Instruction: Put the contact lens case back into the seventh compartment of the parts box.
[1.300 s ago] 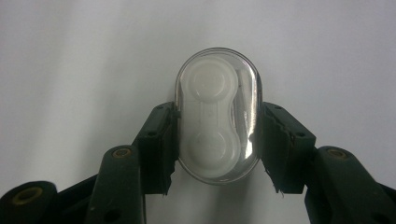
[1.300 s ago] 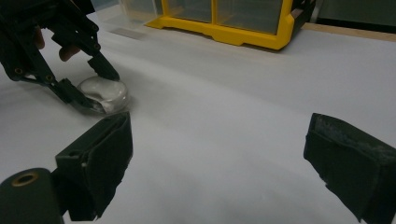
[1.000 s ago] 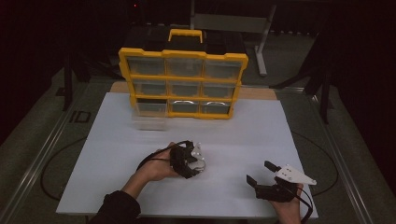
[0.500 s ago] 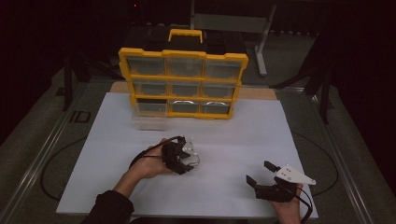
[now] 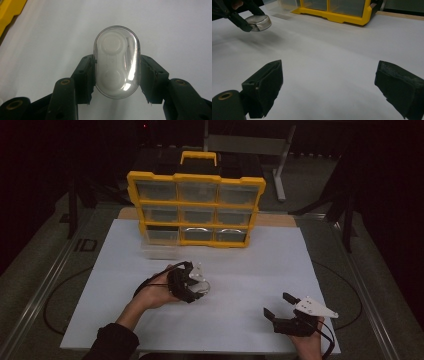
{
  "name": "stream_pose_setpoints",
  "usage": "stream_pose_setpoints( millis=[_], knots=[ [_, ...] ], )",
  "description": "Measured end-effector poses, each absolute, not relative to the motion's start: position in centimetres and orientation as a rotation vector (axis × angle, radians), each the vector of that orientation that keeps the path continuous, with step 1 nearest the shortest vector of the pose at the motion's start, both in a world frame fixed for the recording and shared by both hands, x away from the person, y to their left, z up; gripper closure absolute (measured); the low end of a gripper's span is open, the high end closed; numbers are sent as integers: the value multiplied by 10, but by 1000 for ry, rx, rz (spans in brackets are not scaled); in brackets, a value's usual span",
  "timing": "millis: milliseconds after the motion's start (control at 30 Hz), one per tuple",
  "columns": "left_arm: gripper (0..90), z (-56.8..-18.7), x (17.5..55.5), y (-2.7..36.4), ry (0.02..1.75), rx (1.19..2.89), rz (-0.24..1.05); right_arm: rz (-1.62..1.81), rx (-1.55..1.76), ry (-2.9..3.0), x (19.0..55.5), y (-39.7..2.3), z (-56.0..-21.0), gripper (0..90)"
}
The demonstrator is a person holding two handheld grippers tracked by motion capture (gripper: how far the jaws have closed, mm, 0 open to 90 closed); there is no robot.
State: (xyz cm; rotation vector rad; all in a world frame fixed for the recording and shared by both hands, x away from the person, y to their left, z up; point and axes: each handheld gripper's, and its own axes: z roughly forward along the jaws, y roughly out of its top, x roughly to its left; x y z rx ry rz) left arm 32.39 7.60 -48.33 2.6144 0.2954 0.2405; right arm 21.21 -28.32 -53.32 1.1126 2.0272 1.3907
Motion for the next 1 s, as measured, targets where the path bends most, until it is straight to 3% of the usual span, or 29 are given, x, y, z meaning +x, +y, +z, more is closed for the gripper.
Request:
stream_pose_setpoints(
  millis=[1000],
  knots=[
    [497,-464,333,97,348,2585,291,1389,1113,2034,212,-282,-534,80]
  ],
)
